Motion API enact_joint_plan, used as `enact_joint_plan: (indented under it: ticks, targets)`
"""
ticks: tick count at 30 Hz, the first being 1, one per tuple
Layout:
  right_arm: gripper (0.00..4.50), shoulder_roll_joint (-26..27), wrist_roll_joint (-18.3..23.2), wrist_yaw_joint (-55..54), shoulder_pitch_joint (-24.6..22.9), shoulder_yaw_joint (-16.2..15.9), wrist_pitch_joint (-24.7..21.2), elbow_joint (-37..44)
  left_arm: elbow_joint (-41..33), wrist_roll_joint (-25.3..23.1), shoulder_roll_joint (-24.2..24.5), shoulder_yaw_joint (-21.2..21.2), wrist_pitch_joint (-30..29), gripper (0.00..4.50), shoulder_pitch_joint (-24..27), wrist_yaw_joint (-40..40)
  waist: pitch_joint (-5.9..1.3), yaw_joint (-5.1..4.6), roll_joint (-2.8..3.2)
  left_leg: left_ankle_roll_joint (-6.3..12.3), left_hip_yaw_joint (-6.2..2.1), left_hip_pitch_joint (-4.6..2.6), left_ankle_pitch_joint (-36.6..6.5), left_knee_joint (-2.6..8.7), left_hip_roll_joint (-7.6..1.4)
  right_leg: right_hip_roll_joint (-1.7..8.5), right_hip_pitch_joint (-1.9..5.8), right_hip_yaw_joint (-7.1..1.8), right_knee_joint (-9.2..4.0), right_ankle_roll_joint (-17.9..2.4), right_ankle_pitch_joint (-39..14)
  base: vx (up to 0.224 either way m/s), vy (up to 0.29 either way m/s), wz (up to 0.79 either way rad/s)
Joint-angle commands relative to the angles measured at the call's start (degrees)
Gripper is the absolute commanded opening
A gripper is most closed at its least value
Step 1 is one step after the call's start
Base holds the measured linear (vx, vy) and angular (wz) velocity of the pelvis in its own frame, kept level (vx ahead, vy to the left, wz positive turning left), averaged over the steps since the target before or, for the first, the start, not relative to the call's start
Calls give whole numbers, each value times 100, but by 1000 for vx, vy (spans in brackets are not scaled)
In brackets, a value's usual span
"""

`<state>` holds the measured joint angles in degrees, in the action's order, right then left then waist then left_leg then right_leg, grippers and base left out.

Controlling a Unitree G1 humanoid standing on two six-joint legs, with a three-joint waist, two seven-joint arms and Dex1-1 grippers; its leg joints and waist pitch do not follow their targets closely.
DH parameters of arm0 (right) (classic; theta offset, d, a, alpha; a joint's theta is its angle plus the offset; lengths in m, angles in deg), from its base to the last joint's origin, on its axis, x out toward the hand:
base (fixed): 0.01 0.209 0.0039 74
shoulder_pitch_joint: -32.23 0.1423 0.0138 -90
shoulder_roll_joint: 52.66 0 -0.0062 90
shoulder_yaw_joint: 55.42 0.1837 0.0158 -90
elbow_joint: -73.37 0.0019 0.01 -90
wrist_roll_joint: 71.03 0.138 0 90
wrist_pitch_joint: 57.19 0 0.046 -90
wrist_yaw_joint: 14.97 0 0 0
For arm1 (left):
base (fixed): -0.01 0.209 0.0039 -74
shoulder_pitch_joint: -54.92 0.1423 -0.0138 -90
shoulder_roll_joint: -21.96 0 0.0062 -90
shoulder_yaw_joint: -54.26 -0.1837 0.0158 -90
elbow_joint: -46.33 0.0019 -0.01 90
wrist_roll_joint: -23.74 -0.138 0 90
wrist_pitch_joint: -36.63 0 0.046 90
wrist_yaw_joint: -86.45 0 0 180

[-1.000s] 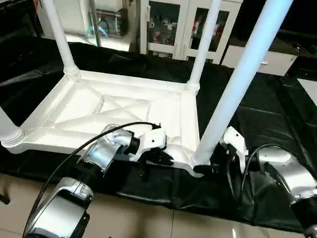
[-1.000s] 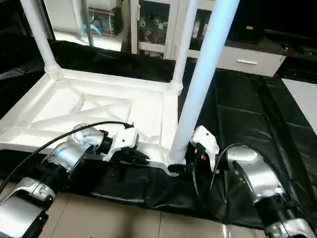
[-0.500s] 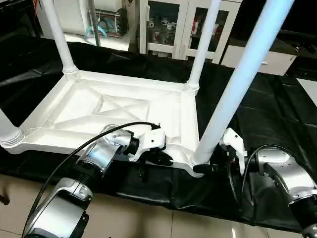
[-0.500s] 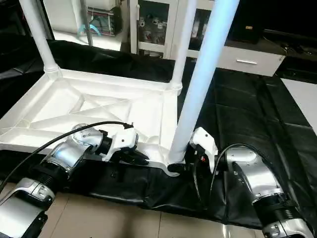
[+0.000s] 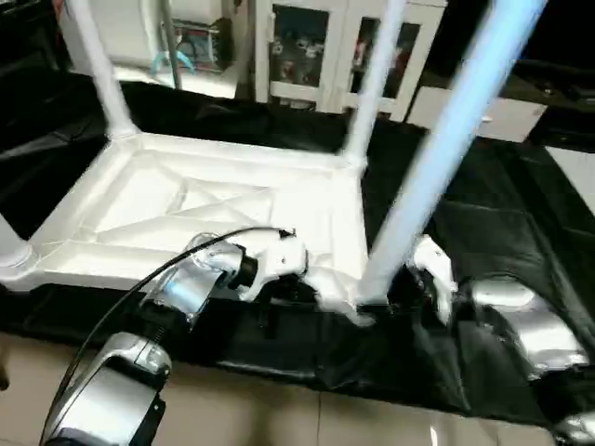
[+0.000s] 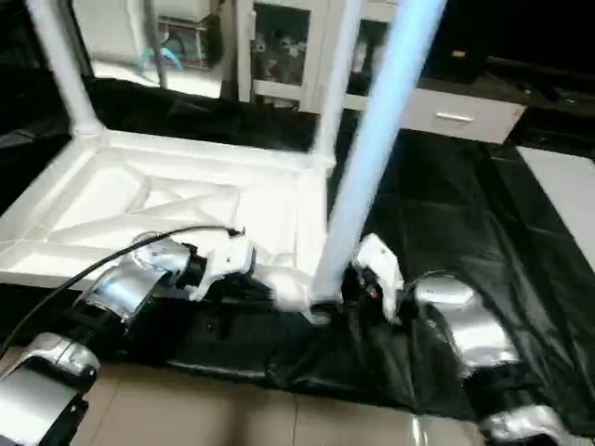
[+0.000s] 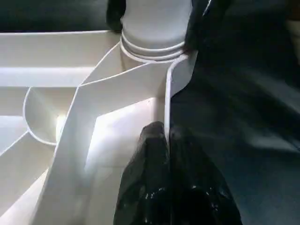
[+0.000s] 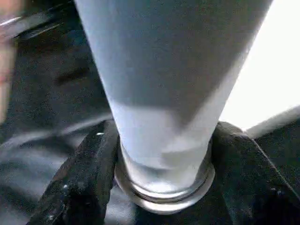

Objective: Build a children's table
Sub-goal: Rotate leg to tighten

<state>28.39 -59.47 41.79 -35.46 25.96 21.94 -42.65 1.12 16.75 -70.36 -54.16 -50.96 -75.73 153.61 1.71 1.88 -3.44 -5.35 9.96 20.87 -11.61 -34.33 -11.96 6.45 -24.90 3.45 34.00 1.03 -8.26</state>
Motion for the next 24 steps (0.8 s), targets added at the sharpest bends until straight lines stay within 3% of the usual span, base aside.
enact_joint_plan:
  ticks: [1,4,6,8,10,12,14,15,17,20,24]
  targets:
    - [264,186,-100,-750,169,168,-218,-100,186,152,-387,92,-144,0,-2,-440,-271,18,-38,68,-9,38,-1820,495,-47,119,336,-100,-478,-833,-2652,0,0,0]
    - [264,515,-146,-1495,248,341,-396,-148,423,166,-597,243,-228,0,-203,-970,-280,6,-46,93,-7,31,-1795,482,-32,118,312,-100,-514,-750,-2732,0,0,0]
    - [264,839,-310,-2346,368,471,-352,-300,714,155,-802,399,-339,0,-418,-1628,-281,-7,-21,95,14,18,-1741,475,-29,102,273,-113,-514,-798,-2566,0,0,0]
    - [263,1196,-409,-3213,517,659,-276,-546,994,100,-991,549,-424,0,-626,-2374,-309,-1,-10,62,12,40,-1548,472,-20,104,312,-109,-476,-861,-2306,0,0,0]
    - [263,1299,-463,-3493,561,721,-236,-620,1083,90,-1052,611,-446,0,-690,-2624,-311,14,-6,103,29,14,-1471,461,-22,95,306,-113,-457,-974,-2034,0,0,0]
    - [263,1734,-482,-4427,670,981,-31,-788,1319,124,-1269,801,-485,0,-900,-3292,-332,29,16,182,53,23,-1207,439,-21,102,316,-136,-405,-1130,-1539,0,0,0]
    - [263,2096,-553,-5051,748,1036,157,-927,1519,70,-1415,848,-361,0,-1075,-3815,-385,33,25,261,54,36,-627,408,-4,88,348,-138,-286,-1337,-718,58,4,1]
    - [263,2168,-609,-5138,771,1002,198,-968,1593,27,-1436,824,-288,0,-1122,-3909,-415,55,26,391,61,7,-228,368,14,60,371,-135,-215,-1481,-85,72,9,0]
    - [263,2292,-710,-5369,822,982,304,-1053,1711,13,-1482,817,-257,0,-1182,-3964,-396,74,14,689,87,17,49,346,34,57,388,-133,-190,-1645,385,65,13,1]
    - [263,2480,-635,-5333,966,969,379,-1176,1743,-11,-1505,787,-145,0,-1206,-3925,-370,95,22,882,97,4,-204,359,12,98,394,-133,-233,-1660,-1,0,0,0]
    - [263,2549,-642,-5214,1003,995,641,-1180,1846,-68,-1475,762,-68,0,-1206,-3833,-344,98,31,676,94,-8,-673,397,-10,105,378,-135,-301,-1497,-669,0,0,0]
